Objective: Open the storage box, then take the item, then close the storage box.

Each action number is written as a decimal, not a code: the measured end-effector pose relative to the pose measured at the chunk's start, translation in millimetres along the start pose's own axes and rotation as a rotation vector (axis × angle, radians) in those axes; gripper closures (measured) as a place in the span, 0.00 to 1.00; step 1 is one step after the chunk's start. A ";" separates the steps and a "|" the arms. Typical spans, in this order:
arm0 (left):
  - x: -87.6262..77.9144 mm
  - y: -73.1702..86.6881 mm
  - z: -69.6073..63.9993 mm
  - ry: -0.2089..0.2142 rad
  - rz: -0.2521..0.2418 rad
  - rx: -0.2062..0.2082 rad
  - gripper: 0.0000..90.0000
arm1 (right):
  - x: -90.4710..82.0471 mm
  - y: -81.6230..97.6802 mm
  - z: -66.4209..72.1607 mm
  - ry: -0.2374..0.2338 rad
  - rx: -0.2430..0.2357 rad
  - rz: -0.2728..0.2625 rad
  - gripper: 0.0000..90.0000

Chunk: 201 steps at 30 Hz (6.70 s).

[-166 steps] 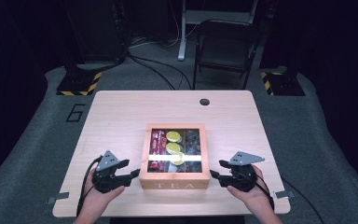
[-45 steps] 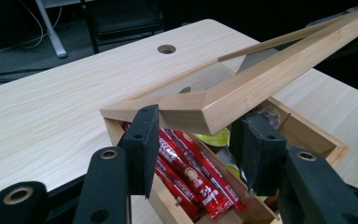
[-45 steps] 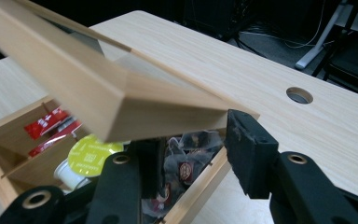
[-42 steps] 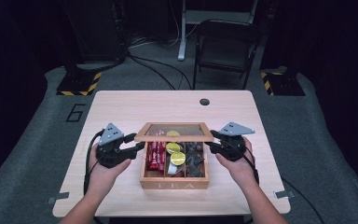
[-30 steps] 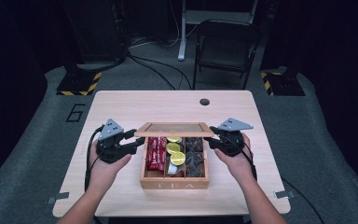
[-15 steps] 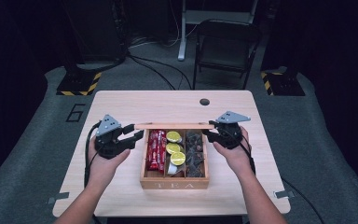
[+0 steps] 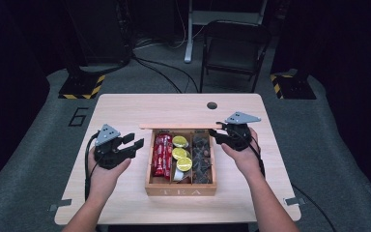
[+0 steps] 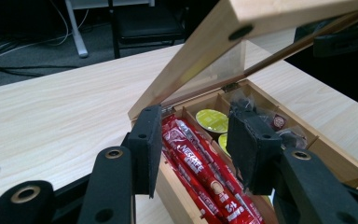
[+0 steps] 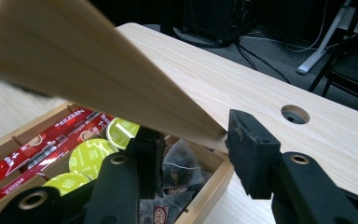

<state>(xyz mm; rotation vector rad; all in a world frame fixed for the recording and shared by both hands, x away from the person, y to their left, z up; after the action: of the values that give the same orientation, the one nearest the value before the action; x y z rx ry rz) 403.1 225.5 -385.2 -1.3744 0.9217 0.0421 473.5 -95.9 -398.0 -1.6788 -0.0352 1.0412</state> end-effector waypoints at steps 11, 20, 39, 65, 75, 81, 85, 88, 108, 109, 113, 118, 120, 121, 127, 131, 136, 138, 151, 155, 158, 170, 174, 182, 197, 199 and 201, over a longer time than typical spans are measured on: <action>26.8 19.1 -6.7 0.005 0.039 -0.030 0.62 | 1.9 -4.3 -4.0 -0.008 0.009 -0.013 0.63; 64.4 39.3 -12.7 0.012 0.093 -0.073 0.62 | 1.9 -4.1 -3.9 -0.008 0.012 -0.016 0.63; 108.9 48.6 -20.5 -0.003 0.118 -0.136 0.63 | 2.1 -3.6 -3.8 -0.008 0.013 -0.023 0.63; 111.7 51.9 -18.8 -0.105 0.148 -0.108 0.94 | 1.8 -2.8 -3.7 -0.010 0.005 -0.021 0.63; 100.6 48.7 -17.3 -0.095 0.119 -0.125 0.94 | 1.7 -2.2 -3.1 -0.008 0.007 -0.019 0.63; 84.7 53.3 -10.5 -0.092 0.106 -0.137 0.94 | 1.8 -2.4 -3.1 -0.007 0.011 -0.021 0.63; 73.0 56.7 -1.2 -0.104 0.107 -0.135 0.94 | 1.7 -2.4 -3.4 -0.010 0.008 -0.021 0.63; 62.6 58.2 10.1 -0.115 0.096 -0.144 0.94 | 1.8 -2.5 -3.1 -0.007 0.011 -0.022 0.63; 23.9 78.9 76.1 -0.220 0.050 -0.243 0.94 | 1.9 -1.2 -2.1 0.000 0.010 -0.030 0.63; 24.1 81.2 78.8 -0.228 0.056 -0.246 0.94 | 1.9 -1.1 -2.1 0.000 0.010 -0.031 0.63; 27.3 87.8 86.3 -0.241 0.064 -0.260 0.94 | 1.8 -0.7 -2.2 -0.002 0.008 -0.031 0.63; 30.8 93.7 91.5 -0.258 0.082 -0.257 0.94 | 1.8 -0.4 -2.1 -0.002 0.007 -0.032 0.63; 33.4 97.7 94.1 -0.266 0.095 -0.259 0.94 | 2.0 -0.5 -2.2 -0.002 0.002 -0.035 0.63; 34.8 99.7 95.0 -0.269 0.103 -0.262 0.94 | 2.0 -0.5 -2.2 -0.002 0.002 -0.035 0.63; 44.5 108.0 98.3 -0.271 0.121 -0.267 0.94 | 1.9 -0.3 -2.3 -0.002 -0.001 -0.035 0.63; 49.1 109.3 98.6 -0.276 0.128 -0.261 0.94 | 2.0 -0.1 -2.1 -0.002 -0.002 -0.037 0.63; 56.9 115.3 99.4 -0.278 0.161 -0.262 0.94 | 1.9 0.1 -2.1 -0.002 -0.001 -0.037 0.63; 59.1 117.4 101.3 -0.285 0.170 -0.262 0.94 | 2.0 0.0 -2.3 -0.002 -0.002 -0.039 0.63; 68.4 125.0 106.5 -0.321 0.226 -0.276 0.94 | 1.6 1.2 -1.3 -0.004 0.004 -0.036 0.63; 73.1 132.8 109.3 -0.312 0.262 -0.302 0.94 | 1.6 1.4 -1.2 -0.005 0.005 -0.036 0.63; 74.9 134.9 110.5 -0.317 0.273 -0.302 0.93 | 1.6 1.4 -1.2 -0.005 0.006 -0.036 0.63; 73.5 136.3 112.8 -0.315 0.276 -0.329 0.63 | 1.6 1.6 -1.4 -0.007 0.006 -0.036 0.63; 68.3 132.8 112.7 -0.316 0.257 -0.307 0.54 | 1.7 1.4 -1.8 -0.008 0.007 -0.038 0.62; 59.7 124.4 108.4 -0.310 0.224 -0.288 0.50 | 1.5 1.6 -1.5 -0.008 0.005 -0.034 0.62; 39.4 86.1 71.3 -0.219 0.169 -0.156 0.52 | 1.5 2.3 -1.4 -0.009 -0.001 -0.033 0.62; 38.6 81.9 65.1 -0.216 0.167 -0.134 0.52 | 1.5 2.3 -1.4 -0.009 0.000 -0.033 0.62; 38.6 75.6 54.8 -0.206 0.163 -0.099 0.52 | 1.2 2.7 -1.4 -0.014 0.004 -0.028 0.62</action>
<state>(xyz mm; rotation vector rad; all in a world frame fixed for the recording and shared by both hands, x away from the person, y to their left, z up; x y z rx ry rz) 418.0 272.4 -473.5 -1.3545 0.8653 0.3511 473.9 -97.4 -400.8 -1.6633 -0.0659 1.0314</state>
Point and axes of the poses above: each handheld gripper's, and its own axes: x roughly forward along the jaws, y roughly out of its underside, z roughly to its left, the point moved 5 cm from there along x, roughly forward along the jaws, and after that the axes turned 10 degrees about z, right-handed, at the moved point
